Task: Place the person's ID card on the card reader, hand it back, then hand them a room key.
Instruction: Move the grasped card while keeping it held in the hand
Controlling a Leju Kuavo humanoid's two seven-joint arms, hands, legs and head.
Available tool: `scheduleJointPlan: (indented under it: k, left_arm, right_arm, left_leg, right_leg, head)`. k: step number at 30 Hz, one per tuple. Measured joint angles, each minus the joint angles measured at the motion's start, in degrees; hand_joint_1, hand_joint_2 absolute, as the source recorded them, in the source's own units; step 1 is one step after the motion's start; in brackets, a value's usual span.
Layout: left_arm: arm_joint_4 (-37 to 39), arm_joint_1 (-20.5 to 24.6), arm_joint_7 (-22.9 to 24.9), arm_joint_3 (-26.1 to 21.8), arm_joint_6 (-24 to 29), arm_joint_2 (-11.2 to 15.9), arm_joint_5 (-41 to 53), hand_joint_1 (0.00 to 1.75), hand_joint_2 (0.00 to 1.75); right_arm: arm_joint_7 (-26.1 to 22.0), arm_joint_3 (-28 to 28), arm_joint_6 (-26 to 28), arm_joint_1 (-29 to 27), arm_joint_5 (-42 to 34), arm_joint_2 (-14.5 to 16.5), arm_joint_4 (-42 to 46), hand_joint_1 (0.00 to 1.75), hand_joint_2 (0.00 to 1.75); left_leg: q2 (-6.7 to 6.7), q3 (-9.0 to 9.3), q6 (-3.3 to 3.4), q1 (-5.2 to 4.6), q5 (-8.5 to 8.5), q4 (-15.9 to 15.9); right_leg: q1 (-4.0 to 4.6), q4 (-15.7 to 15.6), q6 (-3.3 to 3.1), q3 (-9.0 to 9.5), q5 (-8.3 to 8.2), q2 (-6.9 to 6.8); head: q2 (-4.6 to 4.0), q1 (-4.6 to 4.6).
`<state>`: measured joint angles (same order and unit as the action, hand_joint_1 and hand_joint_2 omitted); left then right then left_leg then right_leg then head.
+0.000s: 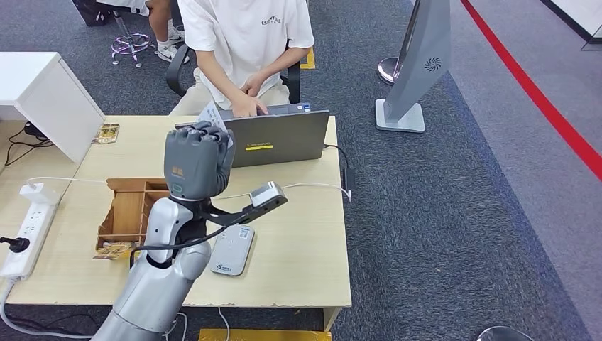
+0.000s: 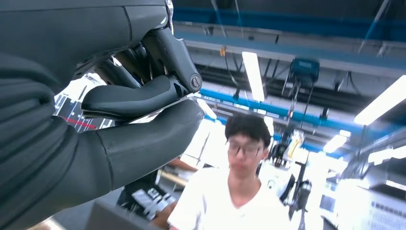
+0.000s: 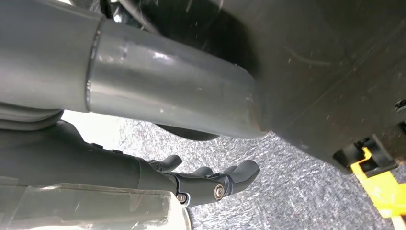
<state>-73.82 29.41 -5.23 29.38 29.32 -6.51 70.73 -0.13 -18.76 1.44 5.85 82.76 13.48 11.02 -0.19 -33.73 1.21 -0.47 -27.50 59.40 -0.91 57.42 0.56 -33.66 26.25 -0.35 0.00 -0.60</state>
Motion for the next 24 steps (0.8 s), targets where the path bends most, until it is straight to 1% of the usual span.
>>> scheduleJointPlan:
  k: [4, 7, 9, 12, 15, 19, 24]
  left_arm:
    - [0.8, 7.0, 2.2, -0.9, -0.3, -1.1, 1.9, 1.75, 1.75]
    - [4.3, 13.2, 4.8, -2.3, -1.0, -1.5, 5.3, 1.75, 1.75]
    - [8.6, 17.6, 6.9, -3.3, -1.0, -1.6, 8.1, 1.75, 1.75]
    - [17.9, 24.3, 10.3, -5.5, -0.4, -1.5, 12.4, 1.75, 1.75]
    - [27.3, 29.6, 12.2, -7.9, -0.2, -1.2, 14.2, 1.75, 1.75]
    - [35.5, 33.3, 12.8, -10.3, -0.1, -0.8, 14.6, 1.75, 1.75]
    - [40.0, 34.4, 13.0, -11.7, -0.4, -0.7, 14.6, 1.75, 1.75]
  right_arm:
    - [0.1, 1.2, -2.2, 0.8, 1.3, 0.2, 0.0, 0.00, 0.00]
    - [0.0, 2.2, -3.6, 1.4, 2.5, 0.3, 0.0, 0.00, 0.00]
    - [-0.2, 3.0, -4.4, 1.7, 3.3, 0.3, 0.0, 0.00, 0.00]
    - [-0.6, 4.3, -5.4, 2.1, 4.2, 0.4, 0.0, 0.00, 0.00]
    - [-0.8, 5.2, -5.9, 2.2, 4.5, 0.5, 0.0, 0.00, 0.00]
    - [-0.5, 5.9, -5.8, 2.2, 4.8, 0.6, 0.0, 0.00, 0.00]
    - [0.2, 6.2, -5.4, 2.3, 5.0, 0.6, 0.0, 0.00, 0.00]
  left_leg:
    - [0.00, 0.00, -0.02, 0.00, 0.02, 0.0]
    - [0.00, 0.00, -0.04, 0.01, 0.04, 0.0]
    - [0.01, 0.00, -0.03, 0.01, 0.05, 0.0]
    - [0.03, 0.01, -0.07, 0.01, 0.09, 0.0]
    - [0.05, 0.02, -0.08, 0.01, 0.10, 0.0]
    - [0.03, 0.01, -0.09, 0.02, 0.10, 0.0]
    - [0.03, -0.01, -0.08, 0.01, 0.09, 0.0]
  right_leg:
    - [0.00, 0.0, -0.02, -0.01, -0.02, 0.00]
    - [0.00, 0.0, -0.04, -0.01, -0.03, 0.00]
    - [0.01, 0.0, -0.05, -0.01, -0.04, 0.01]
    - [0.01, 0.1, -0.08, -0.02, -0.07, 0.04]
    - [0.01, 0.1, -0.09, -0.02, -0.07, 0.05]
    - [0.01, 0.1, -0.10, -0.03, -0.07, 0.04]
    - [0.01, 0.1, -0.09, -0.04, -0.06, 0.04]
  head:
    - [0.00, 0.01]
    - [0.00, 0.01]
    - [0.00, 0.01]
    - [0.00, 0.00]
    - [0.00, 0.02]
    - [0.00, 0.04]
    - [0.00, 0.04]
